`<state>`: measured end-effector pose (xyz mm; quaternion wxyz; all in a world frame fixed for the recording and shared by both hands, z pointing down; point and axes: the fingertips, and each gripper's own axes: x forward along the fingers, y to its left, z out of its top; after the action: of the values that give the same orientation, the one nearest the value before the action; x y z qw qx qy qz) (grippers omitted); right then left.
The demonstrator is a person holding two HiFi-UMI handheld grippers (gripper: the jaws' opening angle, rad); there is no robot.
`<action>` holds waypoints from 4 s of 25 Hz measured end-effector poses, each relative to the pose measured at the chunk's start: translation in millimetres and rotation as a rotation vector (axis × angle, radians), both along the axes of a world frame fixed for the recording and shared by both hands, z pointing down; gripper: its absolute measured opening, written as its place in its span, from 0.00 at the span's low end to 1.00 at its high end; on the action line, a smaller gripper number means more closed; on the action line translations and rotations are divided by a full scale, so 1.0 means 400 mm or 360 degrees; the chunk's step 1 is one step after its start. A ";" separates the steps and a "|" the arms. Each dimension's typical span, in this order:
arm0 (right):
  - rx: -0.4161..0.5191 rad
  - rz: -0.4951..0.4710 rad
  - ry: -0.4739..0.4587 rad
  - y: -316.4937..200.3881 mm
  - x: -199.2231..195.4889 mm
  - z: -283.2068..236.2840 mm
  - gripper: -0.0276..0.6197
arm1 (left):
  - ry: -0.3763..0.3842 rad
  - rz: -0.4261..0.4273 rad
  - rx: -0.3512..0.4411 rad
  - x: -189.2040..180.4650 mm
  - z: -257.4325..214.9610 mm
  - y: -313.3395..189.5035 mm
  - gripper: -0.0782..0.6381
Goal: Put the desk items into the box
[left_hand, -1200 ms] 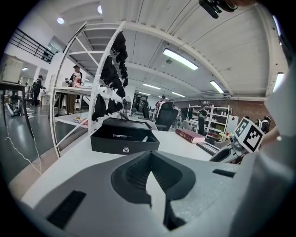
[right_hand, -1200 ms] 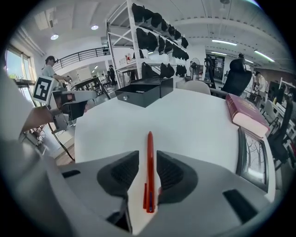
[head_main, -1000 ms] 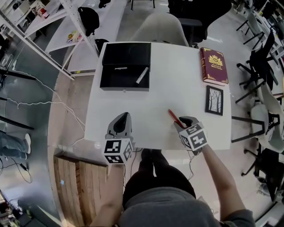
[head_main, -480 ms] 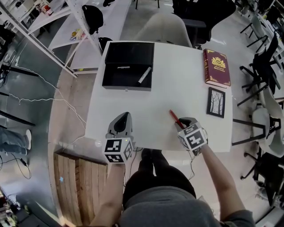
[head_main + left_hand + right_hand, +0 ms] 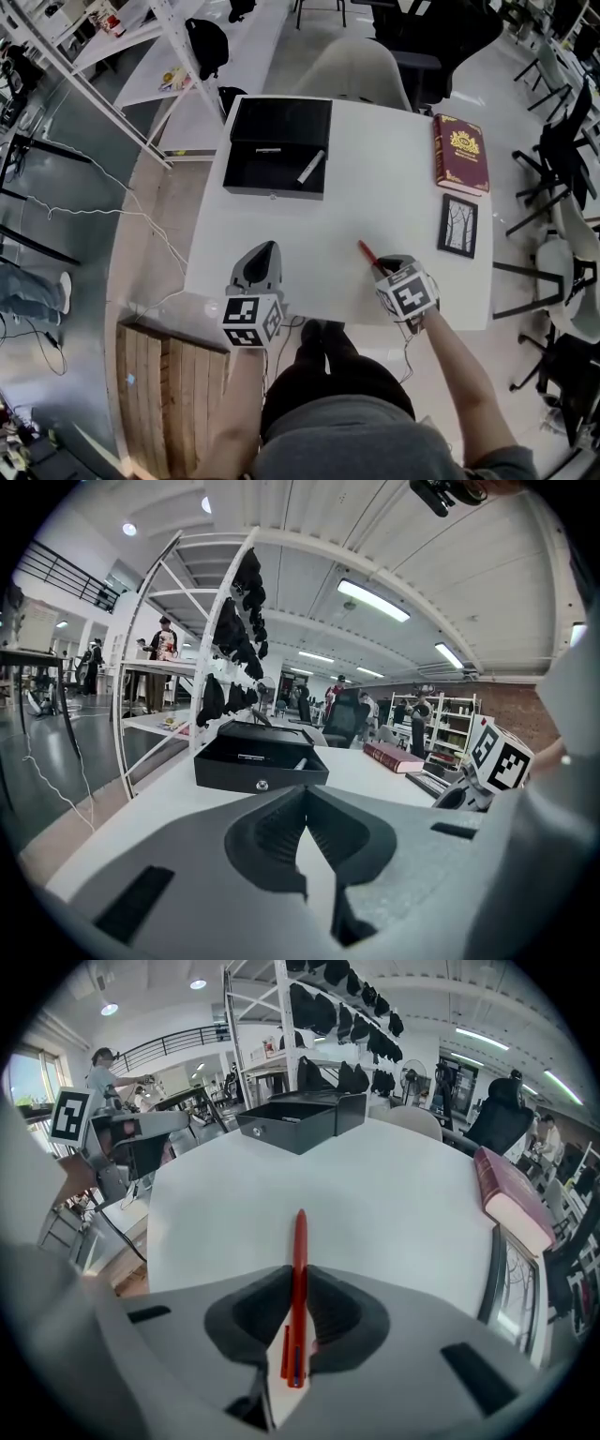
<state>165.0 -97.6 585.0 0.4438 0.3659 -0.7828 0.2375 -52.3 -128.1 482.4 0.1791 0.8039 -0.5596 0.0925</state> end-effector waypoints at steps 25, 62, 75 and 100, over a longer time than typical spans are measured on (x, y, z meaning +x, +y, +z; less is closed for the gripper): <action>0.0390 -0.0090 -0.0520 -0.153 -0.078 -0.341 0.12 | -0.0057 -0.0218 0.0163 -0.030 -0.105 -0.018 0.12; 0.0409 -0.0394 -0.0475 -0.465 -0.491 -0.358 0.12 | -0.0011 -0.0392 0.0143 -0.328 -0.081 -0.200 0.12; 0.0240 -0.0451 -0.0336 -0.515 -0.585 -0.229 0.12 | 0.0025 -0.0398 0.0090 -0.389 -0.036 -0.232 0.12; 0.0068 -0.0623 0.0036 -0.557 -0.649 -0.054 0.13 | 0.0062 -0.0482 0.0023 -0.471 0.018 -0.247 0.12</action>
<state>-94.6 -320.3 563.2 0.4824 0.2186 -0.8389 0.1258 -240.9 -226.7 489.6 0.1961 0.7131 -0.6716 0.0448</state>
